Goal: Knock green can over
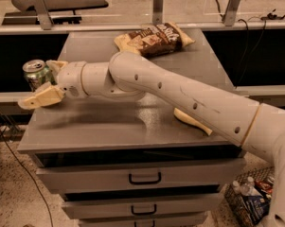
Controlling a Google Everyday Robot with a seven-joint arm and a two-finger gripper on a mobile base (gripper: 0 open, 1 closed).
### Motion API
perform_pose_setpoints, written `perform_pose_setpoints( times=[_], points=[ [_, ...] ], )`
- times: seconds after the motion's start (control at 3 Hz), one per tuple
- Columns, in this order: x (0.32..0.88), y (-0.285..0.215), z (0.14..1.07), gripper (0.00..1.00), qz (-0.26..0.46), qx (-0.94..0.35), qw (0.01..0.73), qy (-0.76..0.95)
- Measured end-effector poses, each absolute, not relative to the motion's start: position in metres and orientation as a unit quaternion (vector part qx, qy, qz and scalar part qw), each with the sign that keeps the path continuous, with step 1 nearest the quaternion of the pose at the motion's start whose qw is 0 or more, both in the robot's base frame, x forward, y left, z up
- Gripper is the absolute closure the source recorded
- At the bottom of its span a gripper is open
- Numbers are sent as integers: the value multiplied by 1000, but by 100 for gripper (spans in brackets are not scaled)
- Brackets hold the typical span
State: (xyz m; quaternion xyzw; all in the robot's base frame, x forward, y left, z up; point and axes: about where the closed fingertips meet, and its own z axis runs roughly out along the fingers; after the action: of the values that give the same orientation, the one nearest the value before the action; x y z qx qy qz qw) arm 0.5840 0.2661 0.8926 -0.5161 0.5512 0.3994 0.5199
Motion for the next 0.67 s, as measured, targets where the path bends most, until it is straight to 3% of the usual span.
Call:
perform_pose_setpoints(
  times=[0.67],
  points=[
    [603,270,882,65,387,-493,526,575]
  ],
)
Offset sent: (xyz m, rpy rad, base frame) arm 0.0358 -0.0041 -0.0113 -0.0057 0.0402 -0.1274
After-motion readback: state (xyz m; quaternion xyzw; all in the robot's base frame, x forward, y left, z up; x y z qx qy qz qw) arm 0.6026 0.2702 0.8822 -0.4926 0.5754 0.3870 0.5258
